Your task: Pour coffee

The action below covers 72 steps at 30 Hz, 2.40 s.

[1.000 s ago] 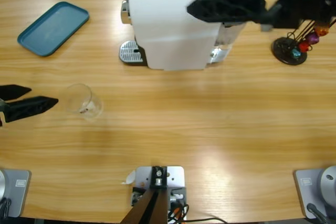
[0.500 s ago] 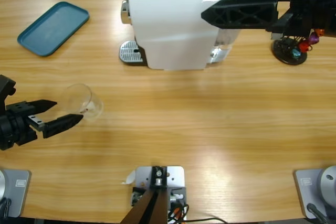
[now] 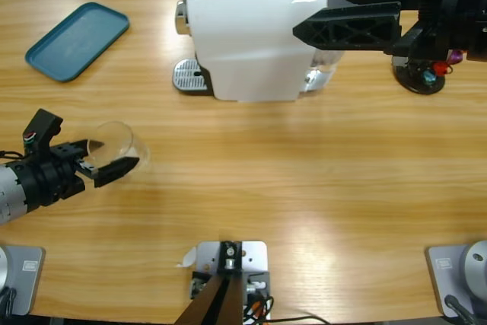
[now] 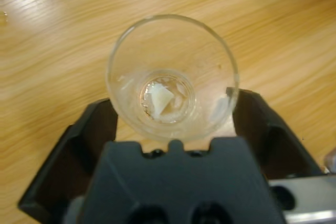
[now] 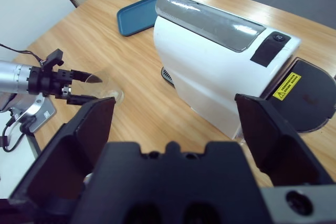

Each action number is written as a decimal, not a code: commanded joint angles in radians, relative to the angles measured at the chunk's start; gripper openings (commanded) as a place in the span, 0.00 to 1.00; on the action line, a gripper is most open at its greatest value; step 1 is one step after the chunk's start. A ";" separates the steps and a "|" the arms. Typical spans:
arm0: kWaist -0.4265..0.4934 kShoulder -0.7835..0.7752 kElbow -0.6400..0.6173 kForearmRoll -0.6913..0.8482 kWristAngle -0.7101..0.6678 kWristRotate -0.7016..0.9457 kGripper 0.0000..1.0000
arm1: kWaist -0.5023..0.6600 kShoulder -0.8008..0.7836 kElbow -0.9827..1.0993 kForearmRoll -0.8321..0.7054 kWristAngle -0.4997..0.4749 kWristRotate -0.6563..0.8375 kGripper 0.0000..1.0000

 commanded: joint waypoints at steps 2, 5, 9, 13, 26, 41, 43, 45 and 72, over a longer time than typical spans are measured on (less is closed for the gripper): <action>-0.010 0.105 0.023 -0.024 0.035 0.004 0.14 | -0.008 -0.009 0.020 0.011 -0.013 0.015 1.00; -0.010 0.091 0.030 -0.023 0.035 -0.003 0.00 | -0.008 -0.007 0.022 0.010 -0.014 0.020 1.00; -0.010 0.054 0.034 -0.026 0.036 -0.007 0.16 | -0.008 -0.011 0.023 0.010 -0.014 0.020 1.00; -0.010 -0.008 0.035 -0.030 0.033 -0.012 0.96 | -0.009 -0.004 0.023 0.010 -0.014 0.020 1.00; 0.052 -0.014 -0.028 -0.030 -0.097 0.148 0.99 | -0.009 0.019 0.021 0.010 -0.013 0.020 1.00; 0.166 0.137 -0.071 -0.109 -0.108 0.221 1.00 | -0.013 0.062 0.025 -0.015 0.003 0.020 1.00; 0.181 0.150 -0.077 -0.115 -0.108 0.221 1.00 | -0.017 0.071 0.027 -0.021 0.008 0.020 1.00; 0.192 0.155 -0.079 -0.115 -0.108 0.221 1.00 | -0.019 0.080 0.030 -0.028 0.012 0.020 1.00; 0.232 0.228 -0.055 -0.193 -0.093 0.215 0.38 | -0.035 0.104 0.019 -0.040 0.041 0.021 1.00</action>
